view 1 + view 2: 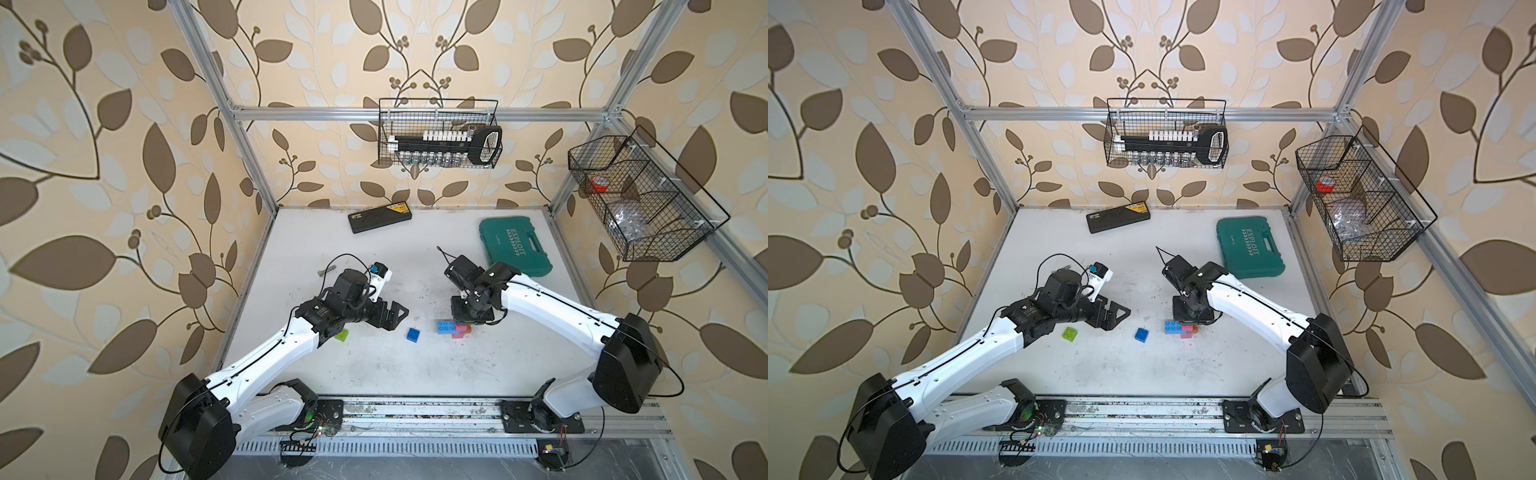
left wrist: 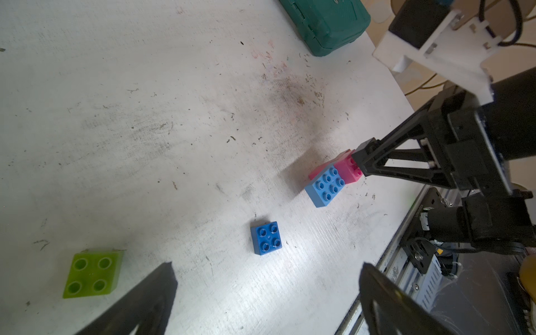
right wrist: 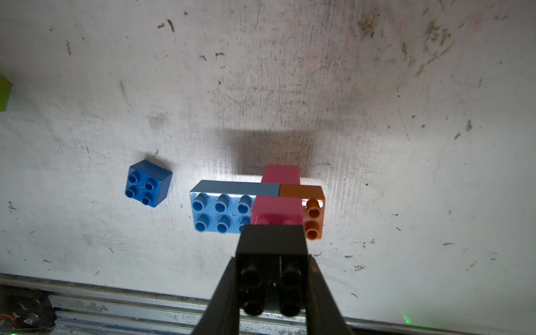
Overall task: Assemble the number 4 with lego
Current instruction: Assemble the lego brick with the lego brick.
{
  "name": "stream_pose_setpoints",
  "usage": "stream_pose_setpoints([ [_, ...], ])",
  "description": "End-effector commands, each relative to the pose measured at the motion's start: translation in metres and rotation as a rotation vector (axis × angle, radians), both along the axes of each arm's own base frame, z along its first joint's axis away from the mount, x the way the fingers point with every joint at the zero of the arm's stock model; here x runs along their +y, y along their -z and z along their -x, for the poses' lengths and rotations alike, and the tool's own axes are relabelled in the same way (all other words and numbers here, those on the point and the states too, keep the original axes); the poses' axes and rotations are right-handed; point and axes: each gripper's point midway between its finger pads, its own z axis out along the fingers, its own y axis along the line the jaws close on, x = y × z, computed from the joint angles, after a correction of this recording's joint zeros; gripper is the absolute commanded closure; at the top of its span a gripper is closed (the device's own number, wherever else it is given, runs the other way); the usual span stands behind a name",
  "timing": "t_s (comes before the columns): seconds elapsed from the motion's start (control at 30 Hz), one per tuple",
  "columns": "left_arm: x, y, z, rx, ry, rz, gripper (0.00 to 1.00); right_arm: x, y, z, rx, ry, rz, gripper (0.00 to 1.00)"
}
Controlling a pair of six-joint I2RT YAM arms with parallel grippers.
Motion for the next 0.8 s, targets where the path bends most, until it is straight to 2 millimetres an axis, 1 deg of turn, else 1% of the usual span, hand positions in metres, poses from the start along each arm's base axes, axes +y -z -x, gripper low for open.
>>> stream_pose_setpoints([
  [0.0, -0.002, -0.011, -0.003, -0.023, 0.006, 0.035, 0.01, -0.003, 0.007, 0.002, 0.005, 0.015, 0.024, 0.88],
  [0.6, -0.002, -0.011, -0.002, -0.025, 0.006, 0.035, 0.01, -0.002, 0.032, 0.01, 0.061, -0.012, 0.062, 0.89],
  [0.77, -0.002, -0.011, -0.002, -0.028, 0.006, 0.033, 0.01, -0.008, 0.038, 0.016, 0.088, -0.026, 0.095, 0.89],
])
